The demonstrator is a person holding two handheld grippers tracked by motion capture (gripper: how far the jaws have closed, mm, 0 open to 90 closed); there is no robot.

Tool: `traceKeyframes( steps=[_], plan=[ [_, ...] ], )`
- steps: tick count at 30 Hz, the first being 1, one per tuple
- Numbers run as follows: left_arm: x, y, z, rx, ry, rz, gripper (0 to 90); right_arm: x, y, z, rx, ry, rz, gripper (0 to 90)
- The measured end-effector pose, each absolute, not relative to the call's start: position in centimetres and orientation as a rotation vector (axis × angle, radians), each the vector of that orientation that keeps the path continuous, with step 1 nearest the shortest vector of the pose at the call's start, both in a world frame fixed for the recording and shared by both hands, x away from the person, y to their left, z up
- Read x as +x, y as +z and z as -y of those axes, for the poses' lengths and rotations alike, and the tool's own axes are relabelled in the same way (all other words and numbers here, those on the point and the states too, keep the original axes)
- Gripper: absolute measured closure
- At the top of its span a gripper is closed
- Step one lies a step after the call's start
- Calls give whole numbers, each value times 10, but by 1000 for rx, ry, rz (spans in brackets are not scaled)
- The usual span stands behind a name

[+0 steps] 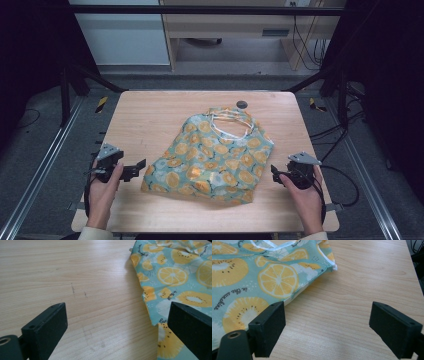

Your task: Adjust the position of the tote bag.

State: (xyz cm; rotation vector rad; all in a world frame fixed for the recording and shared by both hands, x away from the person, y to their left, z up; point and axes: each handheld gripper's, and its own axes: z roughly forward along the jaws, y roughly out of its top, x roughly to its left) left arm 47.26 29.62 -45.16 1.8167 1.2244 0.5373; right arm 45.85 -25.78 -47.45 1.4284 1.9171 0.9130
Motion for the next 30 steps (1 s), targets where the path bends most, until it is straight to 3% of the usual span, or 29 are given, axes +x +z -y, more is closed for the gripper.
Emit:
traceKeyframes(
  steps=[10, 16, 22, 30],
  plan=[
    [476, -446, -282, 1863, 512, -1158, 27, 461, -475, 257, 1443, 958, -1940, 173],
    [496, -429, -262, 1928, 525, -1096, 27, 473, -465, 255, 1441, 984, -1966, 178],
    [522, -413, -240, 1986, 482, -1044, 28, 507, -445, 262, 1470, 1011, -1986, 172],
    [546, -405, -214, 2058, 474, -1005, 30, 556, -446, 263, 1625, 1111, -2049, 133]
  ],
)
